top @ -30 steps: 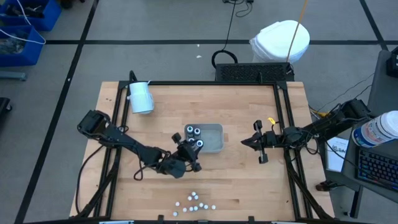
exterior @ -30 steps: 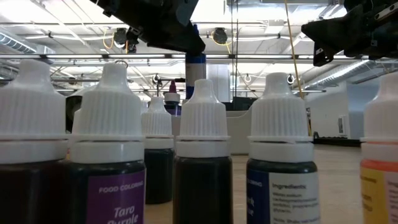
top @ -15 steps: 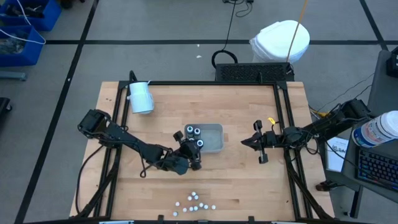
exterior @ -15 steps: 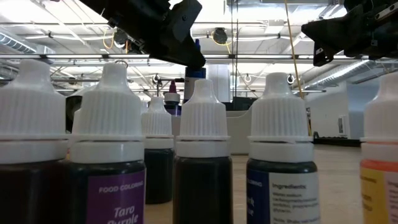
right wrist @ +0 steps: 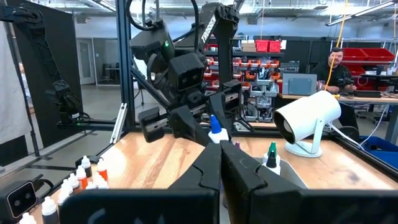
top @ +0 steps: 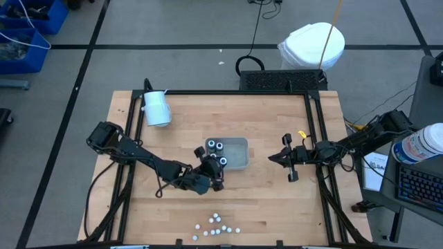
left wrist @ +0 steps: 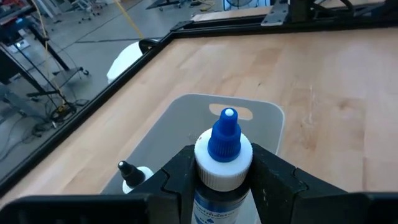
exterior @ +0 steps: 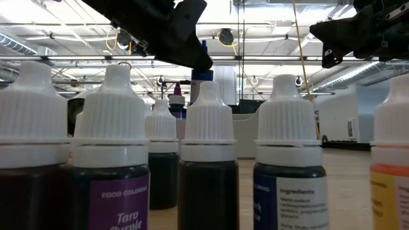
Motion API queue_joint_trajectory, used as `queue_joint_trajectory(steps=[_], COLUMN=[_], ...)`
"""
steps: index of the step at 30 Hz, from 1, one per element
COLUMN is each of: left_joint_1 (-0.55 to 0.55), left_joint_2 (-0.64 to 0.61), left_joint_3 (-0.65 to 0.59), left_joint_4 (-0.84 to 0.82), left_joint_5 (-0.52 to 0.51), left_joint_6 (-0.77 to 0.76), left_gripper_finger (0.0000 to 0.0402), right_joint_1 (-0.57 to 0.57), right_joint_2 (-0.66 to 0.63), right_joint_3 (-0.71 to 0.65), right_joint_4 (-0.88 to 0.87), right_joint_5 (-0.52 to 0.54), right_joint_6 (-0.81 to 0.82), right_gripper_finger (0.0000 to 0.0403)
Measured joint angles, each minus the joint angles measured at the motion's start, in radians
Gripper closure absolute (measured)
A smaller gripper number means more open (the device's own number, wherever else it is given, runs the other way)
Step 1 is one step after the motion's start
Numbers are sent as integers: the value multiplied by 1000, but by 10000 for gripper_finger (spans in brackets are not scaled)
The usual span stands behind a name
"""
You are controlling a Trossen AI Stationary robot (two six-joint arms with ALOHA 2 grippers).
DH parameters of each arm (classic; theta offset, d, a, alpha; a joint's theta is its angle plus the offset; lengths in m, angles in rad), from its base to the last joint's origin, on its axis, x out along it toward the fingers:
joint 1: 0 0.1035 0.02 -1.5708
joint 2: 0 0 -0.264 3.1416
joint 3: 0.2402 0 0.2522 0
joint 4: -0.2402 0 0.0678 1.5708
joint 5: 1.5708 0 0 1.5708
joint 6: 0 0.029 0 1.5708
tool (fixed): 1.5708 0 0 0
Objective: Pick & Place food coloring
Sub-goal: Put the large blue food coloring bottle into the gray bin
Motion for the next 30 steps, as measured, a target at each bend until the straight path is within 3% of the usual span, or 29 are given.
queue_joint_trajectory(steps=[30], left_joint_1=[6], left_joint_2=[0], left_joint_3=[3], left_joint_4=[6], left_joint_5=[1], left_joint_6=[-9], left_gripper_finger=[273], right_joint_1=[0], right_joint_2=[0], right_joint_3=[0], right_joint_4=[-30], right_joint_5=[-4], right_joint_6=[26], right_gripper_finger=[403])
